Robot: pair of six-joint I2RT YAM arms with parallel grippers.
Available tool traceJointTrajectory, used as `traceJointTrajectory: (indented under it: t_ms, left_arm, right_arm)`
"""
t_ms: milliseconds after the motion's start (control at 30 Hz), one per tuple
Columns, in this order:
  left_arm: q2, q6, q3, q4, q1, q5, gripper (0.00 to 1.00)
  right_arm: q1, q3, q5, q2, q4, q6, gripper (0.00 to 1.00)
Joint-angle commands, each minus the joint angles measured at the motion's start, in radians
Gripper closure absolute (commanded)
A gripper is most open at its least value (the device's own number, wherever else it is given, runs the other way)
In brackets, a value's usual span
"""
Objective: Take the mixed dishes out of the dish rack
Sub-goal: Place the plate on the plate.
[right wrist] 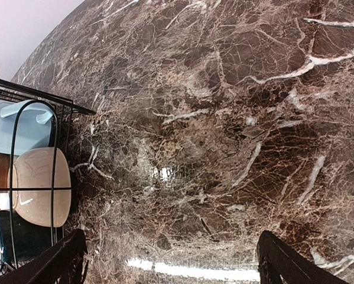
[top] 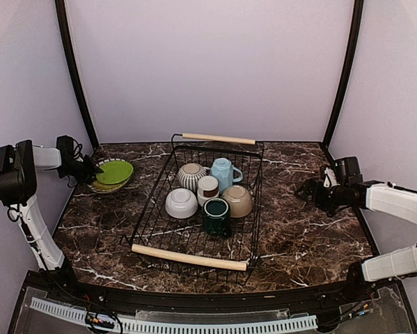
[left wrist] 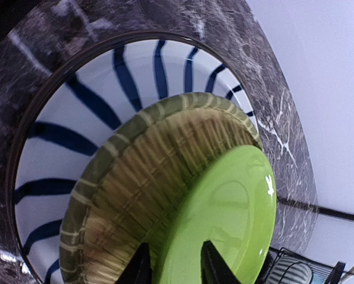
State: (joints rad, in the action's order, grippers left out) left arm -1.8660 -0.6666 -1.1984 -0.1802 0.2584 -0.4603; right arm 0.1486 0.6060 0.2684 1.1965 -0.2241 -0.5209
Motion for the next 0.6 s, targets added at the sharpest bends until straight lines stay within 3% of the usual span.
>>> traceJointTrajectory:
  t_ms: [0,300,567]
  left_arm:
    - [0.011,0.018,-0.020,-0.030,0.004,0.007,0.67]
    - [0.123,0.032,0.019,0.003,0.003,0.043,0.30]
    - [0.237,0.046,0.053,0.044,0.000,0.043,0.16]
  right_arm:
    - [0.005,0.024,-0.010,-0.009,0.008,0.007,0.01]
    - [0.005,0.035,0.000,-0.014,-0.005,-0.001,0.01]
    - [0.008,0.057,0.014,-0.012,-0.016,-0.008,0.01]
